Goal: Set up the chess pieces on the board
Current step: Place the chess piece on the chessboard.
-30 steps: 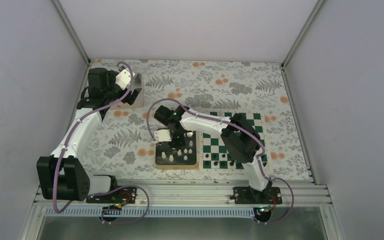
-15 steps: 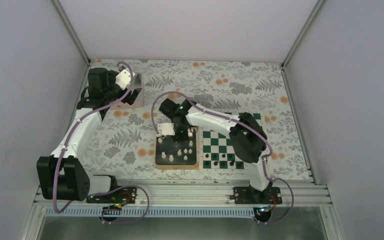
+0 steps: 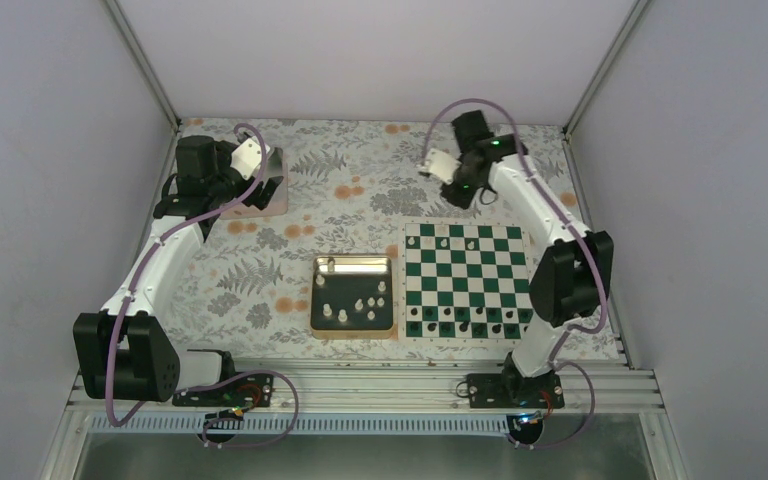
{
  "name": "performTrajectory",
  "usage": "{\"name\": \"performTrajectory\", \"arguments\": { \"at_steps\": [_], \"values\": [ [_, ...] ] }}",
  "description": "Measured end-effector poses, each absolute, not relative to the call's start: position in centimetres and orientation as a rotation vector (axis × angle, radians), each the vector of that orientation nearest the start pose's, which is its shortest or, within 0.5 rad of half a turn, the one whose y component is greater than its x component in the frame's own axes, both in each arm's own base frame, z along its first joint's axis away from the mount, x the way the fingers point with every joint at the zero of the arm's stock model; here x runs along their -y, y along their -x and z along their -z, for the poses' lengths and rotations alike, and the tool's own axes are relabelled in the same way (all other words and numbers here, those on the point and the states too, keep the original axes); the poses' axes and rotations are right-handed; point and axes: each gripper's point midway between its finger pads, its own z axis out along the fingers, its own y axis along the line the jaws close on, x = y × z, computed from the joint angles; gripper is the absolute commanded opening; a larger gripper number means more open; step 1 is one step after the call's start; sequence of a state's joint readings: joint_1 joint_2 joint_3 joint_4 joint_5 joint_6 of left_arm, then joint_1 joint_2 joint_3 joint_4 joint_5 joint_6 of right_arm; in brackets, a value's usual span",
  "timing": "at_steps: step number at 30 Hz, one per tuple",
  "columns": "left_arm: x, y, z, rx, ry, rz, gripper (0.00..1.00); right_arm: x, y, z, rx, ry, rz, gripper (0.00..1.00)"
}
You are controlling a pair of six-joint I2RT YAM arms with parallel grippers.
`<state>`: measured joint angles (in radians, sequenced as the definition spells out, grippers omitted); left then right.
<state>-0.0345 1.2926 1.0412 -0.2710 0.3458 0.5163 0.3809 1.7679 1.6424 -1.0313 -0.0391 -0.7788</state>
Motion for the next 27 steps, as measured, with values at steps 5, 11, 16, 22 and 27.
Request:
{"name": "performTrajectory", "arguments": {
  "at_steps": [5,11,16,22,27],
  "values": [
    [7.2,-40.2,-24.7,-1.916,-0.757,0.065,1.00,-8.6,-40.3,-15.7,-2.433,1.345,0.098,0.12],
    [7.2,-40.2,-24.7,-1.916,-0.757,0.065,1.00,-4.0,-40.4,-12.0,-2.560,1.272,0.076,0.13],
    [7.2,-40.2,-24.7,-1.916,-0.757,0.065,1.00,-3.6,-40.0,-8.7,-2.622,1.285,0.019,0.13],
    [7.2,-40.2,-24.7,-1.916,-0.757,0.065,1.00,-4.2,-40.1,-7.0,-2.637,1.297,-0.047,0.13],
    [7.2,-40.2,-24.7,-1.916,-0.757,0.065,1.00,-4.6,-39.9,-6.0,-2.650,1.313,-0.077,0.14]
  ]
}}
